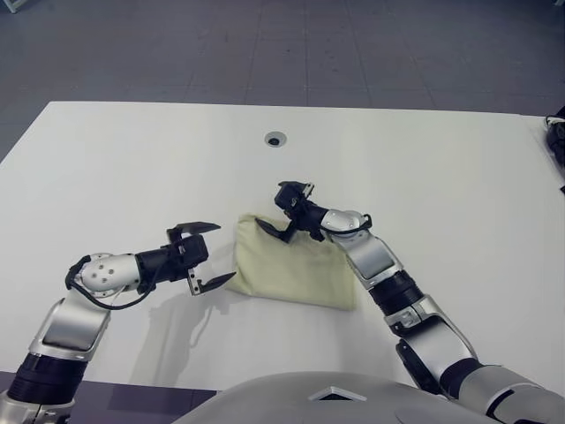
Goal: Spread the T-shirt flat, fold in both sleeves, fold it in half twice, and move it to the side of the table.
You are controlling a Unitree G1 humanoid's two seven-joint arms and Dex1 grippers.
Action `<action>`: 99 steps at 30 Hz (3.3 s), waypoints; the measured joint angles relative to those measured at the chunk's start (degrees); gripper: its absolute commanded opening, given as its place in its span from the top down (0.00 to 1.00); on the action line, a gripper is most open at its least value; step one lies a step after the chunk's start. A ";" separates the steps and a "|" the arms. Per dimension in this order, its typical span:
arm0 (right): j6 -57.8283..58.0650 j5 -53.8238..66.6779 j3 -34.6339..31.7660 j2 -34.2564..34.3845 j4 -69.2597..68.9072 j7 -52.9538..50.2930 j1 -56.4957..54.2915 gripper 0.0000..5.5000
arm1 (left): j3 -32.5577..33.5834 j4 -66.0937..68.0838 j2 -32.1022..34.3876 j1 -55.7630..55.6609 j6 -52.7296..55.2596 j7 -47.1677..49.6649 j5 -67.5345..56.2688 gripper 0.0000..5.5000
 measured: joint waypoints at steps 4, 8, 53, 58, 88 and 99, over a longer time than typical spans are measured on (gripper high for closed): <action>-1.29 -0.69 0.07 1.03 2.41 -0.59 -0.32 0.02 | -2.13 1.72 -0.24 -1.31 -2.47 0.56 1.94 0.02; -2.17 -2.10 1.13 0.91 3.01 0.12 -0.32 0.02 | -2.64 2.69 -0.20 -1.34 -4.24 1.10 2.03 0.02; 5.86 16.64 -19.29 -4.55 -12.83 6.63 -1.96 0.02 | 16.46 0.24 -11.08 -14.44 16.09 22.83 -15.11 0.02; 8.40 19.07 -17.41 -4.55 -15.98 8.60 1.11 0.02 | 19.81 0.04 -18.21 -18.97 21.12 33.96 -17.70 0.02; -10.95 10.73 -3.73 -12.11 9.43 18.05 1.15 0.02 | 20.28 1.88 -27.36 -17.35 7.02 41.72 -13.65 0.02; -24.47 18.60 -29.08 -19.26 41.71 -14.84 -3.06 0.02 | 21.90 -0.32 -27.20 -10.86 5.15 41.45 -13.70 0.02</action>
